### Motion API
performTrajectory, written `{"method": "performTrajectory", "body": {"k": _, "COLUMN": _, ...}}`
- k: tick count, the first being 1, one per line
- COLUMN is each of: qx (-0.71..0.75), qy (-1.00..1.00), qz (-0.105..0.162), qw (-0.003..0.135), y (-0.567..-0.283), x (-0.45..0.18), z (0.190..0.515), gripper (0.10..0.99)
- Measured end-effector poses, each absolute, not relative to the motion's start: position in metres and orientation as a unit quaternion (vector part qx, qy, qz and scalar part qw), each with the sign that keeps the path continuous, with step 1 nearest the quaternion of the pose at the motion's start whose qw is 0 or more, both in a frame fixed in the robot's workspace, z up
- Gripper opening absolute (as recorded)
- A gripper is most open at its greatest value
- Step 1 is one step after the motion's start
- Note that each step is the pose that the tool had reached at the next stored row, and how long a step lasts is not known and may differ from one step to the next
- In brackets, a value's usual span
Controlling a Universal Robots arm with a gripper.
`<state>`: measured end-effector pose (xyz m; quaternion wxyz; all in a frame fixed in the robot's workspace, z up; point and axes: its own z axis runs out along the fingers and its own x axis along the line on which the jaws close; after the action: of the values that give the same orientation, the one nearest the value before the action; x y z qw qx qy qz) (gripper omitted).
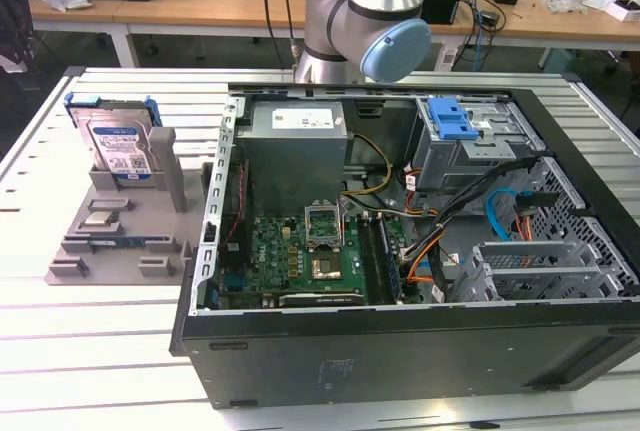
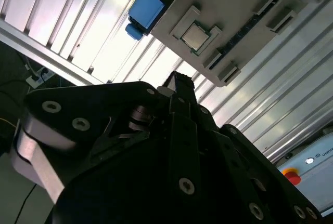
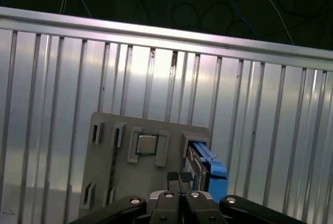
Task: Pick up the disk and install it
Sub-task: 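Pick up the disk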
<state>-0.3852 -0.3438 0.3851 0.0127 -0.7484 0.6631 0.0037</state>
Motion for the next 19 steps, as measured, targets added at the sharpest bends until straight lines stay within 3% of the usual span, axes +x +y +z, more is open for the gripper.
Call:
{"method": "performTrajectory", "body": {"k": 6, "qx": -0.749, "qy": 0.663, "qz": 0.004, "qw": 0.013, "y": -0.3438, "x": -0.3852, "z": 0.3852, "gripper": 0.114}}
{"method": "performTrajectory", "body": {"k": 8, "qx": -0.749, "qy": 0.662, "qz": 0.004, "qw": 0.013, "y": -0.3438, "x": -0.3852, "z": 0.3851, "gripper": 0.235}}
{"method": "performTrajectory", "body": {"k": 9, "qx": -0.749, "qy": 0.662, "qz": 0.004, "qw": 0.013, "y": -0.3438, "x": -0.3852, "z": 0.3852, "gripper": 0.235}}
{"method": "performTrajectory", "body": {"k": 10, "qx": -0.749, "qy": 0.662, "qz": 0.004, "qw": 0.013, "y": -0.3438, "x": -0.3852, "z": 0.3852, "gripper": 0.357}}
{"method": "performTrajectory", "body": {"k": 11, "qx": -0.749, "qy": 0.662, "qz": 0.004, "qw": 0.013, "y": -0.3438, "x": -0.3852, "z": 0.3852, "gripper": 0.416}}
{"method": "performTrajectory", "body": {"k": 12, "qx": -0.749, "qy": 0.662, "qz": 0.004, "qw": 0.013, "y": -0.3438, "x": -0.3852, "z": 0.3851, "gripper": 0.416}}
{"method": "performTrajectory", "body": {"k": 13, "qx": -0.749, "qy": 0.662, "qz": 0.004, "qw": 0.013, "y": -0.3438, "x": -0.3852, "z": 0.3852, "gripper": 0.482}}
{"method": "performTrajectory", "body": {"k": 19, "qx": -0.739, "qy": 0.674, "qz": 0.004, "qw": 0.013, "y": -0.3438, "x": -0.3852, "z": 0.3851, "gripper": 0.482}}
